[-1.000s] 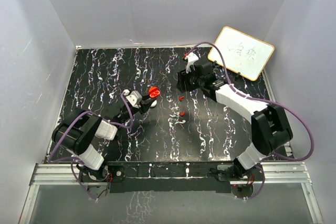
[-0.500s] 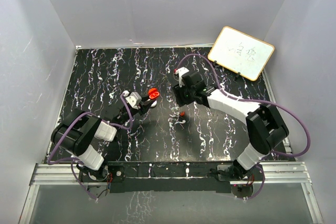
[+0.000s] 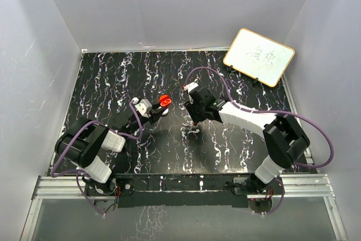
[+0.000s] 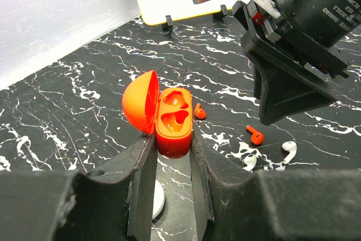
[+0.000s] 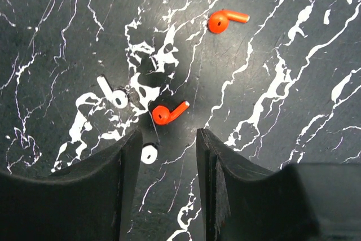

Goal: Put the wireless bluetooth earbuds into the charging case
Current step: Pick up the earbud from the center of the board.

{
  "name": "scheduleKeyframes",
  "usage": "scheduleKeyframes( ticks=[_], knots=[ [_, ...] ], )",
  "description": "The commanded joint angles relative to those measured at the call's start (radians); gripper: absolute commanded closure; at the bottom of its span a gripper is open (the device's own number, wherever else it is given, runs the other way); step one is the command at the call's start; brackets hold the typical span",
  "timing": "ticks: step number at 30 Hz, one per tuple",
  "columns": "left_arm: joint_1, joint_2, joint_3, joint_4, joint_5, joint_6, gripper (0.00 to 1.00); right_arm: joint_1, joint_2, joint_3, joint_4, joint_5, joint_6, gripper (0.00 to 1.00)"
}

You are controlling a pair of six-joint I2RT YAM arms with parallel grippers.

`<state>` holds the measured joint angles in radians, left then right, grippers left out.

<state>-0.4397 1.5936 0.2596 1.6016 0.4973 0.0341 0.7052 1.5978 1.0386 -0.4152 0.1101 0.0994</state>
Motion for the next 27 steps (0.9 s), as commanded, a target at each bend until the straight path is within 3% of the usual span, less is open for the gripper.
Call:
scheduleKeyframes(
  ticks=[1, 27],
  knots=[
    [0.006, -0.033, -0.008, 0.186, 0.017, 0.012, 1.0, 0.025, -0.02, 0.001, -0.011, 0.039, -0.023, 0.59],
    [0.006, -0.041, -0.019, 0.185, 0.011, 0.022, 1.0, 0.057, 0.099, -0.027, 0.088, 0.061, -0.093, 0.61]
  ],
)
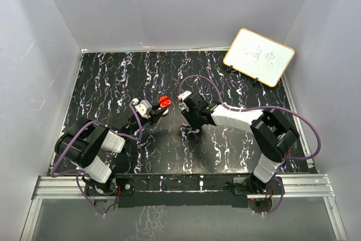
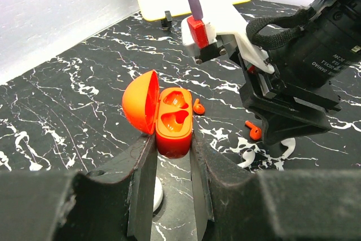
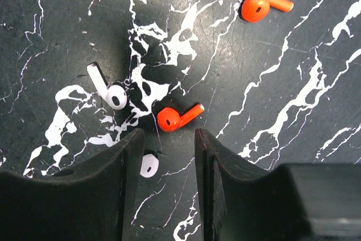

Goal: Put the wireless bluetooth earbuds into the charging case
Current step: Pick up the earbud from the center of the board.

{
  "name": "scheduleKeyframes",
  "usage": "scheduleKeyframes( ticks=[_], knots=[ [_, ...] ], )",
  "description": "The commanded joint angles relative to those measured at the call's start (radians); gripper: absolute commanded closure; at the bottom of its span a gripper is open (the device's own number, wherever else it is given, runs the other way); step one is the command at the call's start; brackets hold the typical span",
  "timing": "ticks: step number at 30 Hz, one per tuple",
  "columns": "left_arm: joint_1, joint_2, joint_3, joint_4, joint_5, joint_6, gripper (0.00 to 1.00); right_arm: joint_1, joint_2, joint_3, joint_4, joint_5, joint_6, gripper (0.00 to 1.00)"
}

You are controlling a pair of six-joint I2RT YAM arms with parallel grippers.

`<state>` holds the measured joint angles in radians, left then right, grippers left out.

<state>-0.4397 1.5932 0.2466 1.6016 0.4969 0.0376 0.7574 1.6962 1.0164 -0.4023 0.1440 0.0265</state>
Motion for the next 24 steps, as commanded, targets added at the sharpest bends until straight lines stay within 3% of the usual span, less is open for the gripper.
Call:
scheduleKeyframes(
  ticks=[1, 24],
  knots=[
    [0.006, -0.042, -0.007, 0.185, 0.011, 0.02, 1.0, 0.004, 0.002, -0.007, 0.08, 0.028, -0.022, 0.62],
    [0.007, -0.063, -0.023, 0.186, -0.009, 0.04, 1.0, 0.015, 0.034, -0.019, 0.109, 0.036, -0.033, 0.7]
  ],
)
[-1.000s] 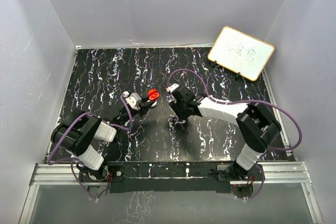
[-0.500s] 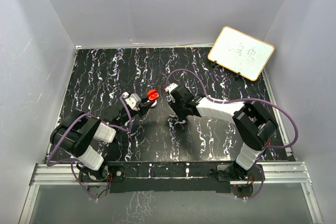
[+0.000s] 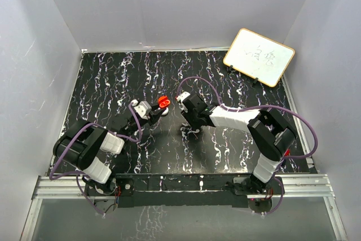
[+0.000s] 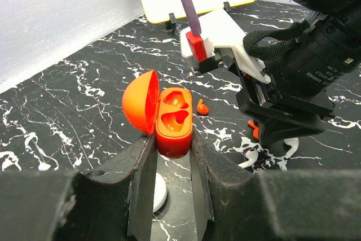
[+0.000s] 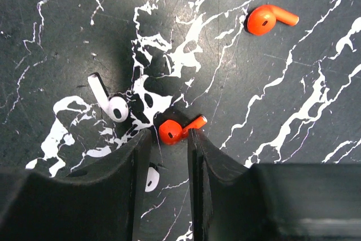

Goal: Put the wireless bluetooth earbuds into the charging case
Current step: Pick up the earbud from the center of the board.

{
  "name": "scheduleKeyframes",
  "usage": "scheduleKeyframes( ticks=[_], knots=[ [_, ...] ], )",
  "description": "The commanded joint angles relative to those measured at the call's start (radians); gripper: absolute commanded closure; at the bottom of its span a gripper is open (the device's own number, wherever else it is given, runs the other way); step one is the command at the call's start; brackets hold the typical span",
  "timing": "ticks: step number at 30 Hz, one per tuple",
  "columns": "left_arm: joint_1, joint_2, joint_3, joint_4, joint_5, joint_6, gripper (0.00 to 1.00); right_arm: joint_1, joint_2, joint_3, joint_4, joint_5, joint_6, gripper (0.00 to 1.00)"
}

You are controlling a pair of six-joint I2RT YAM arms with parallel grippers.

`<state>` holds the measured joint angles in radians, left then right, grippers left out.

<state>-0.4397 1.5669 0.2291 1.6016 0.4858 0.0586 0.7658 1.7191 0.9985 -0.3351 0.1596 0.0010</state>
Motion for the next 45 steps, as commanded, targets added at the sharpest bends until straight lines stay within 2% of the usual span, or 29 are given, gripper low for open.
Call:
scheduleKeyframes(
  ticks=[1, 8, 22, 33, 39, 45],
  knots=[
    [0.007, -0.036, -0.005, 0.185, 0.002, 0.019, 1.0, 0.009, 0.011, -0.001, 0.043, 0.021, -0.007, 0.7],
    [0.008, -0.039, -0.011, 0.185, -0.002, 0.024, 1.0, 0.009, 0.016, 0.0, 0.044, 0.023, -0.009, 0.72],
    [0.009, -0.047, -0.02, 0.186, -0.009, 0.029, 1.0, 0.012, 0.009, 0.002, 0.045, 0.034, -0.009, 0.86],
    [0.012, -0.052, -0.026, 0.185, -0.015, 0.035, 1.0, 0.008, -0.083, 0.026, 0.033, 0.017, 0.029, 0.92],
    [0.013, -0.063, -0.034, 0.185, -0.018, 0.039, 1.0, -0.013, -0.114, 0.064, 0.002, -0.042, 0.08, 0.94],
    [0.015, -0.06, -0.039, 0.185, -0.022, 0.047, 1.0, -0.066, -0.165, 0.111, -0.014, -0.177, 0.153, 0.95]
  ],
)
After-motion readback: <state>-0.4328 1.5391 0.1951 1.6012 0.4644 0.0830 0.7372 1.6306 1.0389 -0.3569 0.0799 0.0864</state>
